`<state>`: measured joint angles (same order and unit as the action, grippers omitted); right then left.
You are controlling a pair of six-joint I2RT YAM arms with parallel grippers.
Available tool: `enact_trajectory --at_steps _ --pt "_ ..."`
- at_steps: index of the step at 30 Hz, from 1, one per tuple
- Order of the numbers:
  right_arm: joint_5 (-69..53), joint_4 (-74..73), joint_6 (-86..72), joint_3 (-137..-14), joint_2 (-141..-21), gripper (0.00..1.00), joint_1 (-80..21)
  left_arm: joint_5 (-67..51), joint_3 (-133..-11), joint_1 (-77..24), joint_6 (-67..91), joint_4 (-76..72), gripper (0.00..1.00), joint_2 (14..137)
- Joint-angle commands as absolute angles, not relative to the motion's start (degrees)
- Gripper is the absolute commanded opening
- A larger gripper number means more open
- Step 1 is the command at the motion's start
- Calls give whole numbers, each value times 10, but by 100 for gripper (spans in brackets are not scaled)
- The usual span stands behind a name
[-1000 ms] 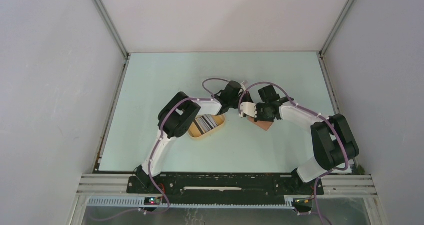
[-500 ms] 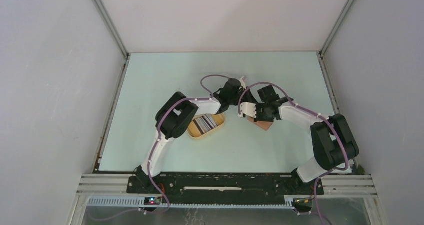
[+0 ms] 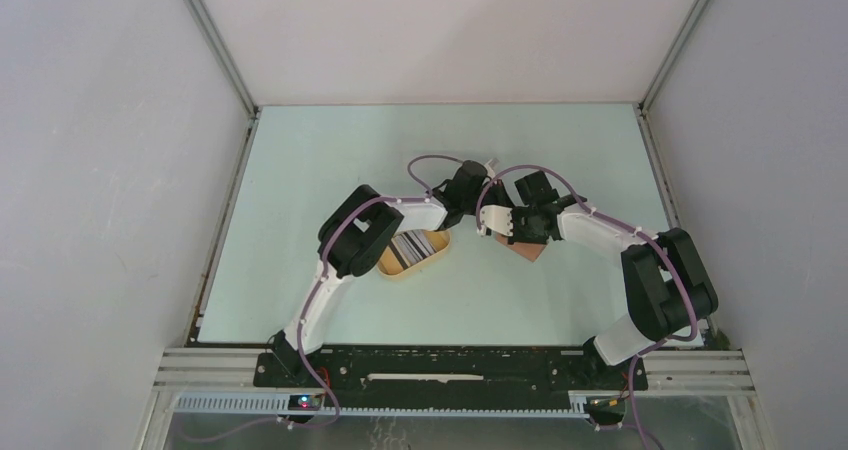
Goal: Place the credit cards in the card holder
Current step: Close the card holder at the center of the board.
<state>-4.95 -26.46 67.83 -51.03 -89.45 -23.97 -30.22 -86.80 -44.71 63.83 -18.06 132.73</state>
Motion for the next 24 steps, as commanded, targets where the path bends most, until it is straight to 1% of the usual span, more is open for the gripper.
enact_trajectory --at_steps 1,24 --pt "-103 -302 665 -490 -912 0 -258 -304 -907 -455 620 -141 1 1336" --pt "-93 -305 670 -490 -917 0 -265 -277 -939 -466 520 42 0 1348"
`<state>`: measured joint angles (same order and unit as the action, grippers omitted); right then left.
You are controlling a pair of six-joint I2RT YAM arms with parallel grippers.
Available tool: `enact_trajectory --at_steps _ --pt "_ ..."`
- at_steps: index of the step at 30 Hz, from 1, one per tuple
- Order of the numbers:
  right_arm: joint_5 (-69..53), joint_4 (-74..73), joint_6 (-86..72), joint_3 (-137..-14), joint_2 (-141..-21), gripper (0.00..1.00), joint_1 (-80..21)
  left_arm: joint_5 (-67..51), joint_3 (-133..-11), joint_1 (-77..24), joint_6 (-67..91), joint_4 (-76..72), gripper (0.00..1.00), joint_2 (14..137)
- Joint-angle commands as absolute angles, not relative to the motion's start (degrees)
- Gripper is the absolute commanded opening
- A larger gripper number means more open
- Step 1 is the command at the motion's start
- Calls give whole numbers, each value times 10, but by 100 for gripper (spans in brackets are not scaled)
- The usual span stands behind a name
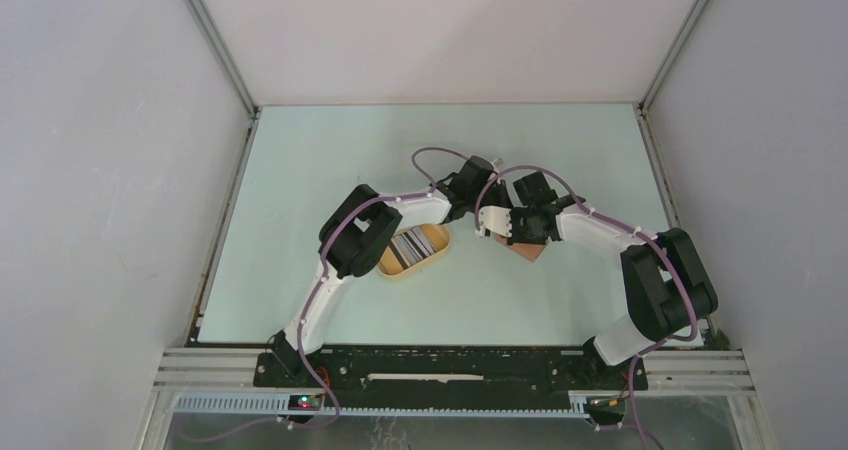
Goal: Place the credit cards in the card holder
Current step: Close the card holder at the center of the board.
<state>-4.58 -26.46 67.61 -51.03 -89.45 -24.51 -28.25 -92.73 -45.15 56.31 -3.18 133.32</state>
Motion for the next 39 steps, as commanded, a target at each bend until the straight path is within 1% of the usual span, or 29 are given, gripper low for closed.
enact_trajectory --at_steps 1,19,32,39 --pt "-91 -306 671 -490 -918 0 -267 -277 -940 -467 518 47 0 1349" --pt "-68 -350 692 -514 -960 0 -284 -269 -937 -468 493 117 0 1373" --pt "-58 -413 699 -568 -1015 0 -305 -281 -912 -460 513 108 0 1380" --pt "-50 -473 693 -624 -1061 0 -310 -288 -907 -458 517 106 0 1387"
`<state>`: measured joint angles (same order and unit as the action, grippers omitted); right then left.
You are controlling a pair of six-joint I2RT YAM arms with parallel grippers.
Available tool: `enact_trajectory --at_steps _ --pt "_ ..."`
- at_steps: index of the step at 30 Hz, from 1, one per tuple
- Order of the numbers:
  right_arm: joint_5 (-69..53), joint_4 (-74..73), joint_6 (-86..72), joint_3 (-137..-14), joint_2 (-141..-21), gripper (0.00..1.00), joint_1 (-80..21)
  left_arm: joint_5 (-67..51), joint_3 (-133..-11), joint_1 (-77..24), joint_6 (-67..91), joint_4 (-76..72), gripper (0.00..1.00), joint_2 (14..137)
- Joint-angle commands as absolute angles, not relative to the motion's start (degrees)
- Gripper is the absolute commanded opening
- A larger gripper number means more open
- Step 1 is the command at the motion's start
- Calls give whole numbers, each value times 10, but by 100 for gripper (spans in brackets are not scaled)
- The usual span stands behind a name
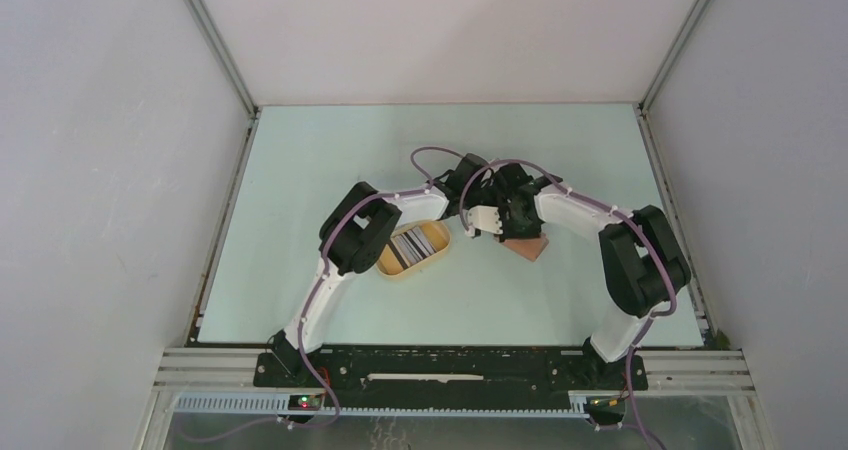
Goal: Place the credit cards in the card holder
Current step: Close the card holder at the center of the board.
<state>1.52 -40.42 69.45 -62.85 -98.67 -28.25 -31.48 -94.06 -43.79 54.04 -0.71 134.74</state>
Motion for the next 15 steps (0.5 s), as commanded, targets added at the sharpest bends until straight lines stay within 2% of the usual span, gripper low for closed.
enact_trajectory --at_steps 1,4,6,7,9,15 --pt "-53 -474 687 -629 -1063 1 -310 -289 -908 -458 517 104 0 1388" --pt "-72 -486 660 -645 -1059 11 -300 -290 -910 -458 516 105 0 1389" --pt "-90 -491 644 -657 -1050 26 -289 -291 -911 -458 516 105 0 1389" --pt "-98 -492 639 -661 -1043 30 -284 -292 -911 -458 517 104 0 1390" --pt "-122 -493 627 -666 -1026 34 -271 -292 -911 -458 516 104 0 1390" --pt "-207 -546 603 -701 -985 35 -223 -291 -911 -457 516 103 0 1390"
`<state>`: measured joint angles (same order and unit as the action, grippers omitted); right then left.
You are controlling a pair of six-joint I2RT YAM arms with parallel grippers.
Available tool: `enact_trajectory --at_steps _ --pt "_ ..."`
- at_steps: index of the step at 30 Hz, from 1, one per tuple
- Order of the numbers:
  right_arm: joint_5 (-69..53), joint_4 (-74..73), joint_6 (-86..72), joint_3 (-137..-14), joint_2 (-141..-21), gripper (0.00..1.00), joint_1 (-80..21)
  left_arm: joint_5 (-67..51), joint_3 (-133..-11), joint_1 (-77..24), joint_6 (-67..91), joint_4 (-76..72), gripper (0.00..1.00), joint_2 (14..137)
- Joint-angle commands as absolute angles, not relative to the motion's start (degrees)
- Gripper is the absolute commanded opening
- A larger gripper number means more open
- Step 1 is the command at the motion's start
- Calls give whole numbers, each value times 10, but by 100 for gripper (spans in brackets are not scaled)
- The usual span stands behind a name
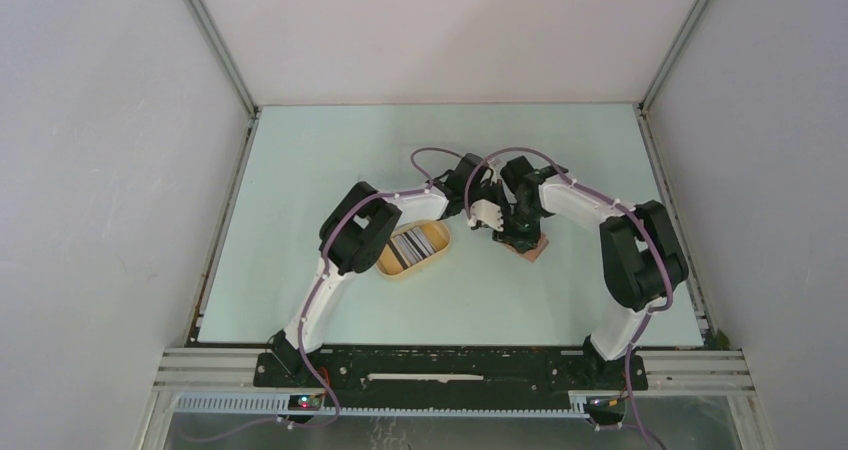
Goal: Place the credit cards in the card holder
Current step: Close the card holder at the center of the board.
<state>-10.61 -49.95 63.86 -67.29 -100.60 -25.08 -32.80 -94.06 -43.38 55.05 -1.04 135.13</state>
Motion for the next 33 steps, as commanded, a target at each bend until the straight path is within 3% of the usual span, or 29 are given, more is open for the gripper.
enact_trajectory --at_steps 1,13,15,22,27,33 --pt "-227 -554 600 -707 -978 35 -211 -291 -911 -457 517 103 0 1390" --pt "-490 -562 449 -765 -968 35 -10 -300 -901 -457 530 62 0 1368" --pt "-511 -541 409 -765 -976 40 18 -304 -902 -456 537 47 1 1360" --pt "-476 -536 351 -813 -1049 48 41 -308 -913 -452 553 3 16 1311" --pt "-427 -569 368 -866 -1094 46 31 -318 -926 -450 556 -27 24 1266" --pt "-370 -580 388 -882 -1112 42 18 -298 -873 -441 533 -36 26 1203"
